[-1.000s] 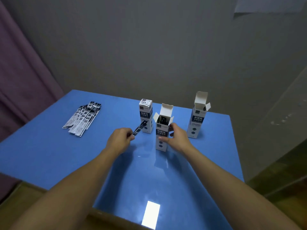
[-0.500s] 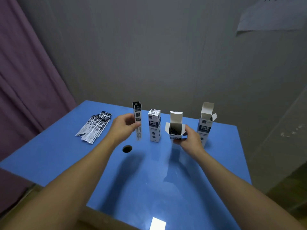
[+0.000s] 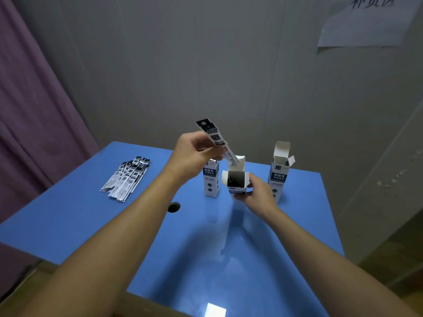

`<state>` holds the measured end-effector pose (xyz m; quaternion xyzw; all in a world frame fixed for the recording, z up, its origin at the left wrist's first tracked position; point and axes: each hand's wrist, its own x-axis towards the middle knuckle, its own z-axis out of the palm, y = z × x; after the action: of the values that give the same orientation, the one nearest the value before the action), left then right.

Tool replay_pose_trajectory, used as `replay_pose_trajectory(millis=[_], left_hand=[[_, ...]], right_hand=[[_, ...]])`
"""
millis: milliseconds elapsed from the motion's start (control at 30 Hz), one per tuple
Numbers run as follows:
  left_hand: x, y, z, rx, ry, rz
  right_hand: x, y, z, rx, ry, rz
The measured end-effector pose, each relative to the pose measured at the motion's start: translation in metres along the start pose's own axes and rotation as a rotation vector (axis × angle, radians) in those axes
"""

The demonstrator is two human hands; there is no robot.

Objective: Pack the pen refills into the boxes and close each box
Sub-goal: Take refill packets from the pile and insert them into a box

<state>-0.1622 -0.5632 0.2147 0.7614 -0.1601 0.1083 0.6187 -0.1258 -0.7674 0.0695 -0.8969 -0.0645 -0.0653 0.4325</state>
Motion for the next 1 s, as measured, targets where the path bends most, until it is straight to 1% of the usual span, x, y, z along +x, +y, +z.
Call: replay_pose_trajectory(millis=[100, 267, 433, 567, 700, 800, 900, 1000], left_hand=[[0.000, -0.006, 0.008, 0.085, -0.058, -0.016], [-0.004, -0.018, 0.018, 0.135, -0.102, -0.015], [-0.006, -0.026, 0.029, 0.275, -0.177, 0.070], [-0.007, -0.029, 0.036, 0.410, -0.174, 0.158], [-0.003, -0.038, 0.043, 0.529, -0.180, 0.163], [-0.001, -0.048, 0.047, 0.626, -0.199, 0.219], [-0.001, -0.052, 0.051, 0.636, -0.176, 0.249], [-0.002, -0.053, 0.054, 0.665, -0.207, 0.243]], right_hand=[[0.000, 0.002, -0.001, 0.022, -0.002, -0.041], [0.000, 0.002, -0.006, 0.001, 0.013, -0.105], [-0.001, 0.001, -0.008, 0.017, 0.019, -0.122], [-0.001, 0.000, -0.008, 0.005, 0.014, -0.130], [-0.001, 0.002, -0.007, 0.001, 0.014, -0.131], [-0.001, 0.004, -0.006, 0.017, 0.012, -0.113], [-0.002, 0.005, -0.006, 0.016, 0.007, -0.106], [-0.002, 0.008, -0.005, 0.004, 0.001, -0.101]])
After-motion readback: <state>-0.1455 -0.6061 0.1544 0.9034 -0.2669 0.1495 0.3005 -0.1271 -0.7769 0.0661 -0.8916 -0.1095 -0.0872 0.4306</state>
